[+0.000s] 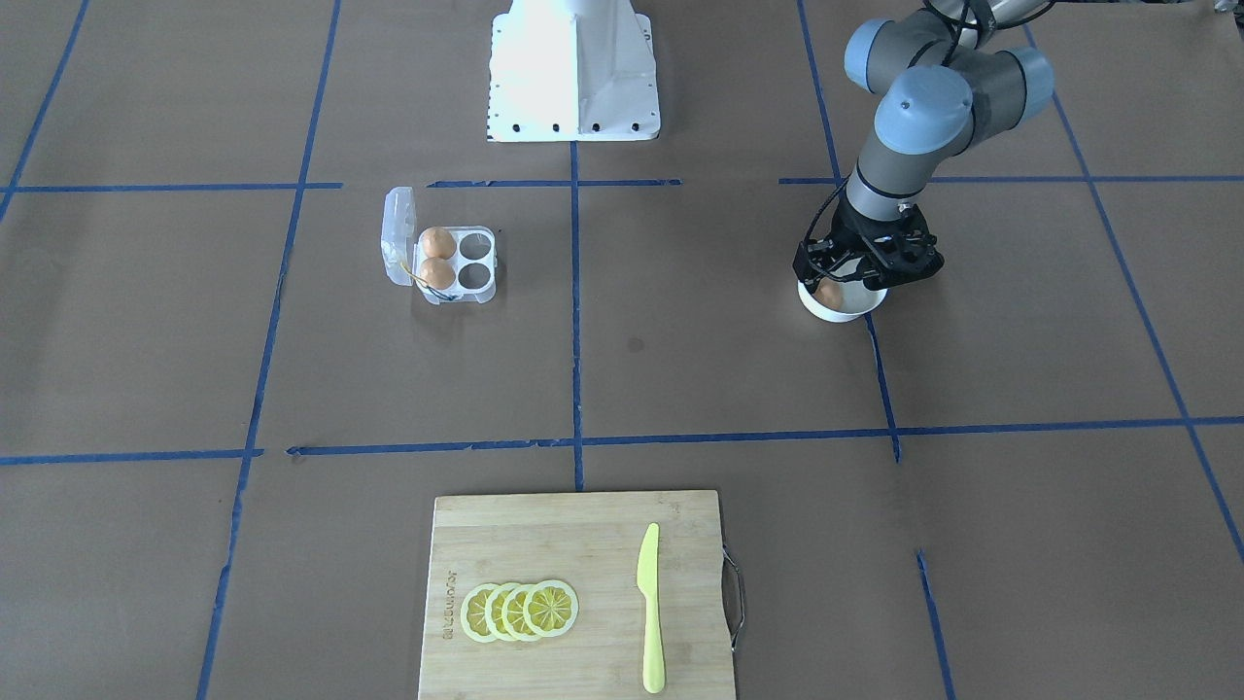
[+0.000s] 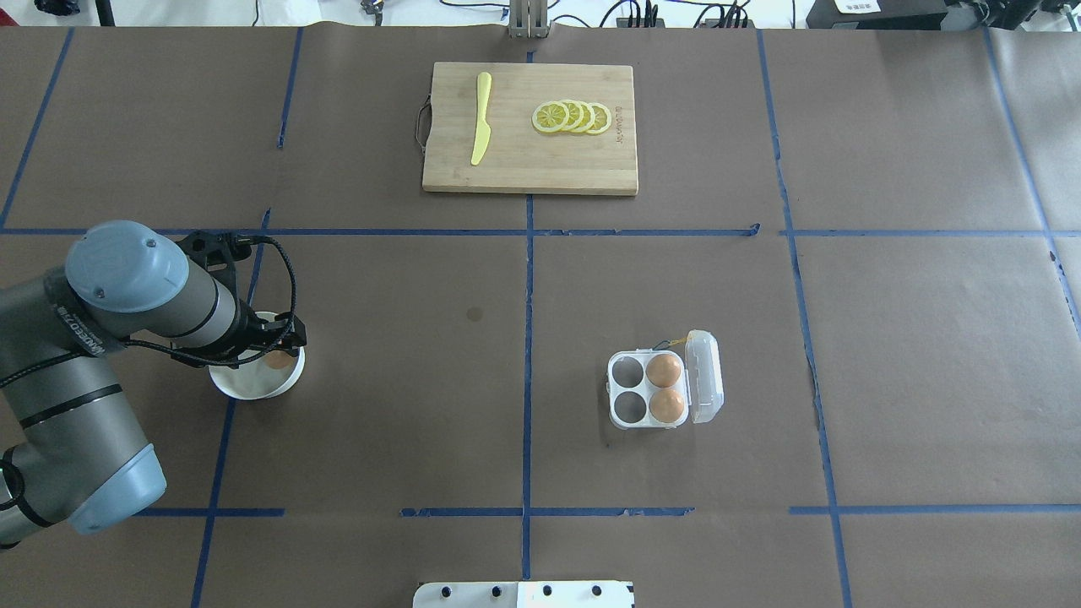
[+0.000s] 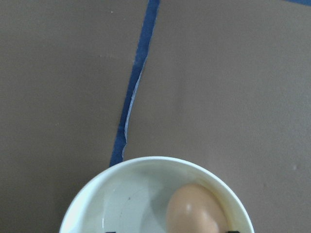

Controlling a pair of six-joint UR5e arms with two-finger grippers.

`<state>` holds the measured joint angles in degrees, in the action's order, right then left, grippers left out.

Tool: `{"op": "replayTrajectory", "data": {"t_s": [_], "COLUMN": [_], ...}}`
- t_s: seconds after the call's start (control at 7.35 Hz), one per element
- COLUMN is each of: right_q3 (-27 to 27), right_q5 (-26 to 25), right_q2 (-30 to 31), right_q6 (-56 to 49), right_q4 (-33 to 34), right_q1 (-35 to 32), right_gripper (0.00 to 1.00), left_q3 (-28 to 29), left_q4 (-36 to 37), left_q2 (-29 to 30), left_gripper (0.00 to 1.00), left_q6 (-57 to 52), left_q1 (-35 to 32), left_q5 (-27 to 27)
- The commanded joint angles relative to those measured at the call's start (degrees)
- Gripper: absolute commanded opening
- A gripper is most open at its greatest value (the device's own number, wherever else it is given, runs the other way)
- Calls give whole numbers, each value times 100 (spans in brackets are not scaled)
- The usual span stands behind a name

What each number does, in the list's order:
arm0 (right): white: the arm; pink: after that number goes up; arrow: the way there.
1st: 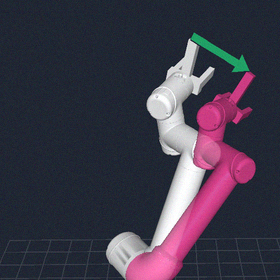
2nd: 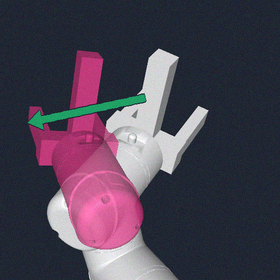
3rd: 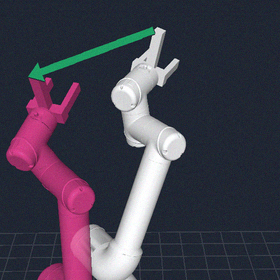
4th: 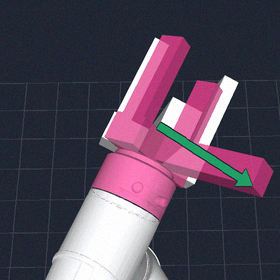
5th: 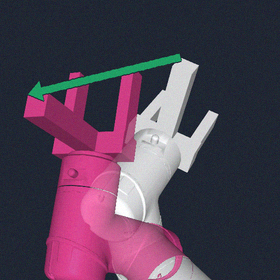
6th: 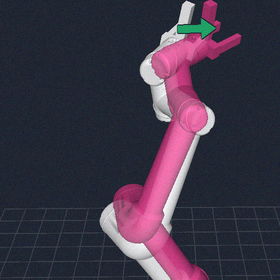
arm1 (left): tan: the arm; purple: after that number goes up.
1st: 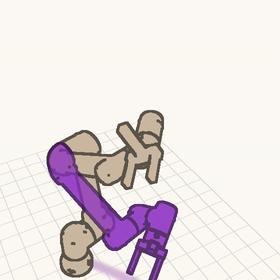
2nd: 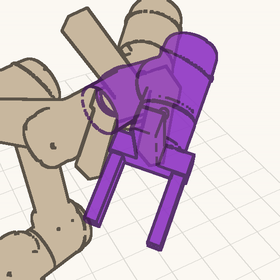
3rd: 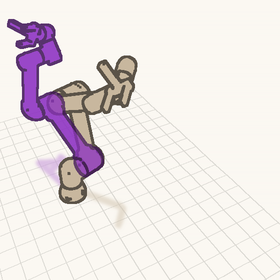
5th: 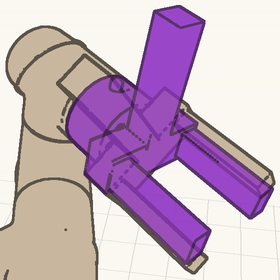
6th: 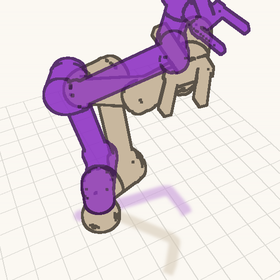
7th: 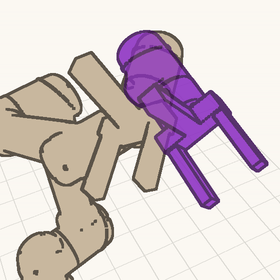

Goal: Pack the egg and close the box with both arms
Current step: 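Lower the left gripper into the bowl and close on the brown egg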

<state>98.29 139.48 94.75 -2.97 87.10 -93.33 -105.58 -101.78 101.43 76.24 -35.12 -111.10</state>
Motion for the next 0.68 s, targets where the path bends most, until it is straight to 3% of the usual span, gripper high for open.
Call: {"op": "replayTrajectory", "data": {"t_s": [0.0,0.54], "right_q3": [15,7], "right_q5": [9,0], "right_q2": [-1,-1], "right_q6": [7,7], "right_q4": [0,0], "right_q1": [-1,7], "right_gripper": [100,100], "left_q3": [46,90], "left_q4": [0,0], "left_q2": [-9,-9], "left_gripper": [82,76], "left_q6": [-4,-13], "left_q1": [5,5], "left_q5": [9,18]}}
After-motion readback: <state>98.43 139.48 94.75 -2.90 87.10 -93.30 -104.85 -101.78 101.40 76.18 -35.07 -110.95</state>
